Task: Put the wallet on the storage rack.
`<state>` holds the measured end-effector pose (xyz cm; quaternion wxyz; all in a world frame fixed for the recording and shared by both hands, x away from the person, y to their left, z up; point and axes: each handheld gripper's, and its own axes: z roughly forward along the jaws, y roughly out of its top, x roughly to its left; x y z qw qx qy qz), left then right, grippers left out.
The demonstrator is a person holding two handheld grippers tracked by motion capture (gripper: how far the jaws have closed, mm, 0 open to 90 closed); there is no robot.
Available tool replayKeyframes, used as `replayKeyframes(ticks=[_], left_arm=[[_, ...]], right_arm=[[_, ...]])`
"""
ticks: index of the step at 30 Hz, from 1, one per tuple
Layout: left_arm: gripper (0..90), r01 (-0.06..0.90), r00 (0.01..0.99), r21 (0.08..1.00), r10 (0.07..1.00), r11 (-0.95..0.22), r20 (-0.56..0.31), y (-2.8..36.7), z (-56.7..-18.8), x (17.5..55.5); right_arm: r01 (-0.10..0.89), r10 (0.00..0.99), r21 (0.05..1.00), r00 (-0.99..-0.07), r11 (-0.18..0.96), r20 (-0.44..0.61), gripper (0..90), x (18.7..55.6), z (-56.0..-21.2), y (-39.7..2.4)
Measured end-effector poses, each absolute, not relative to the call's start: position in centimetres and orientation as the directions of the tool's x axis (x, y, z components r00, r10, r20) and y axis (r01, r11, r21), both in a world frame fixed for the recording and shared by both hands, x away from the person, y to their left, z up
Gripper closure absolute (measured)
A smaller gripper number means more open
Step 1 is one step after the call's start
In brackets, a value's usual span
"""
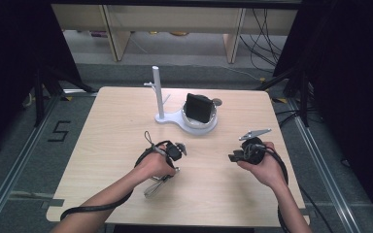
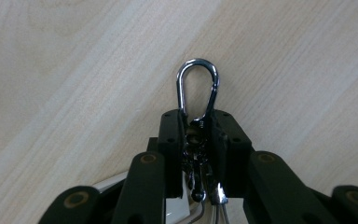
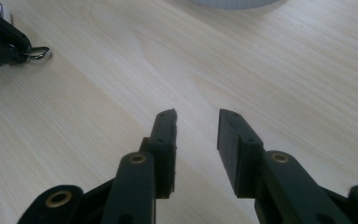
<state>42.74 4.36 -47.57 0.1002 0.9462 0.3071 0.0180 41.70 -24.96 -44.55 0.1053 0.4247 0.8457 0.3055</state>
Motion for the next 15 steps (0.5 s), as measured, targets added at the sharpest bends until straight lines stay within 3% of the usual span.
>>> replayKeyframes(ticks=[2, 3, 15], left_arm=[[84.2, 0.578, 0.810, 0.226, 0.585, -0.784, -0.045, 4.73, -47.02, 42.79], [84.3, 0.567, 0.821, 0.198, 0.568, -0.800, -0.055, 5.00, -47.18, 42.90], [81.5, 0.598, 0.799, 0.230, 0.596, -0.768, -0.086, 5.28, -47.78, 43.06]], right_arm=[[0.655, 0.782, 0.606, -0.618, 0.451, 0.085, 68.3, 41.69, -44.52, -24.95], [0.655, 0.781, 0.605, -0.618, 0.452, 0.086, 68.3, 41.71, -44.53, -24.94], [0.663, 0.783, 0.602, -0.614, 0.445, 0.098, 67.8, 41.67, -44.42, -24.58]])
